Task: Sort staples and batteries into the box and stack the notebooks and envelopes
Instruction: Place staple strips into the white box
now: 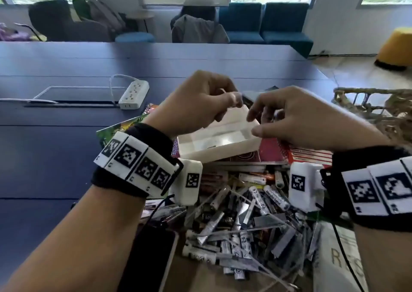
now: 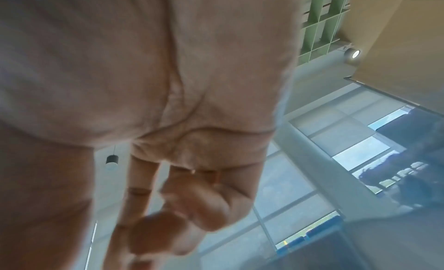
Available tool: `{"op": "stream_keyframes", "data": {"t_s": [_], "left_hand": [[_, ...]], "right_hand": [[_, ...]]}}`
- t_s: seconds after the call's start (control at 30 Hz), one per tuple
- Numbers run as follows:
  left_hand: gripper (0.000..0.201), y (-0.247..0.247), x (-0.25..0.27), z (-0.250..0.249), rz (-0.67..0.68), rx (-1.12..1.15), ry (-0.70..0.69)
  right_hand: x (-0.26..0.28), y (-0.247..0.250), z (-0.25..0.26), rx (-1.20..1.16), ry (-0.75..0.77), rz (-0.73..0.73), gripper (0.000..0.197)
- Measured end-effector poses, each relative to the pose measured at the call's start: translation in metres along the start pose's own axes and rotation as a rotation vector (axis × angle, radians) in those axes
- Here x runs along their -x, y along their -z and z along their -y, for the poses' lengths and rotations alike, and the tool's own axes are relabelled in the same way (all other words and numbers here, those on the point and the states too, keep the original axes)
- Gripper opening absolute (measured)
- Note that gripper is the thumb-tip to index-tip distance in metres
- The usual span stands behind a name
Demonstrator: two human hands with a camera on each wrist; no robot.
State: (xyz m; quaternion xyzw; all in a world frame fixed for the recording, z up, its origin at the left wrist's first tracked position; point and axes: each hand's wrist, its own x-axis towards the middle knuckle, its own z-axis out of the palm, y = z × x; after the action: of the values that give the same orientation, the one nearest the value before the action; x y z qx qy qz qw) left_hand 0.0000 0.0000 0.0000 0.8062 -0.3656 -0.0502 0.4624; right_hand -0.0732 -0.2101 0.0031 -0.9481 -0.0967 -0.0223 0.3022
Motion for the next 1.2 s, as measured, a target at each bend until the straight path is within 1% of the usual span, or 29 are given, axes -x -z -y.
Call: {"op": "stream_keyframes", "data": {"t_s": [0.07,0.13,0.17,0.23,0.3,0.4,0.43,0.47,0.5,0.6,0.67,0.73,0.8,0.9,0.97,1.0,1.07,1.13,1.2], "left_hand": [[0.020,0.009,0.000,0.004,-0.124,0.036,-0.011],[0.021,0.016,-0.001,0.009,-0.200,0.085,0.015],[0.021,0.018,-0.002,0.010,-0.234,0.140,0.016],[0.021,0.019,-0.007,0.007,-0.305,0.312,0.038],[0.020,0.015,-0.018,0.001,-0.357,0.499,0.074],[0.018,0.006,-0.032,-0.014,-0.386,0.850,0.157],[0.018,0.005,-0.034,-0.016,-0.390,0.931,0.184],[0.018,0.003,-0.035,-0.016,-0.386,0.963,0.199],[0.019,0.003,-0.035,-0.013,-0.372,0.946,0.205],[0.020,0.000,-0.026,0.004,-0.300,0.785,0.209],[0.020,-0.004,-0.017,0.015,-0.252,0.743,0.248],[0.021,-0.006,-0.010,0.019,-0.204,0.669,0.250],[0.022,-0.008,-0.005,0.018,-0.133,0.457,0.216],[0.018,-0.009,0.001,0.010,-0.010,0.122,0.112],[0.014,-0.007,0.005,0.005,0.084,0.001,0.062],[0.012,-0.004,0.007,0.002,0.142,-0.048,0.046],[0.010,0.002,0.012,-0.002,0.264,-0.127,0.027],[0.009,0.007,0.016,-0.006,0.369,-0.160,0.032],[0.009,0.011,0.018,-0.009,0.425,-0.182,0.044]], "right_hand": [[0.002,-0.003,-0.004,0.001,-0.015,-0.018,0.021],[0.005,-0.010,-0.009,0.025,-0.040,0.047,0.015],[0.004,-0.011,-0.011,0.034,-0.039,0.047,0.012],[0.001,-0.008,-0.013,0.034,-0.049,0.003,0.011],[0.003,-0.005,-0.013,0.033,-0.066,0.012,0.014],[0.008,-0.001,-0.014,0.032,-0.080,0.051,0.015],[0.009,0.000,-0.015,0.041,-0.090,0.046,0.015],[0.010,0.002,-0.017,0.048,-0.099,0.033,0.015],[0.012,0.004,-0.018,0.048,-0.112,0.018,0.015],[0.012,0.004,-0.019,0.039,-0.119,0.022,0.016],[0.012,0.002,-0.018,0.032,-0.108,0.032,0.017],[0.010,0.002,-0.017,0.040,-0.103,0.031,0.017],[0.010,0.002,-0.017,0.060,-0.110,0.028,0.017],[0.010,0.000,-0.019,0.079,-0.103,-0.015,0.014],[0.010,0.002,-0.018,0.061,-0.081,-0.099,0.010],[0.011,0.004,-0.017,0.055,-0.070,-0.140,0.011],[0.016,0.010,-0.009,0.046,-0.041,-0.166,0.013],[0.021,0.014,0.004,0.049,-0.002,-0.097,0.013],[0.026,0.011,0.017,0.020,0.012,0.063,0.016]]}}
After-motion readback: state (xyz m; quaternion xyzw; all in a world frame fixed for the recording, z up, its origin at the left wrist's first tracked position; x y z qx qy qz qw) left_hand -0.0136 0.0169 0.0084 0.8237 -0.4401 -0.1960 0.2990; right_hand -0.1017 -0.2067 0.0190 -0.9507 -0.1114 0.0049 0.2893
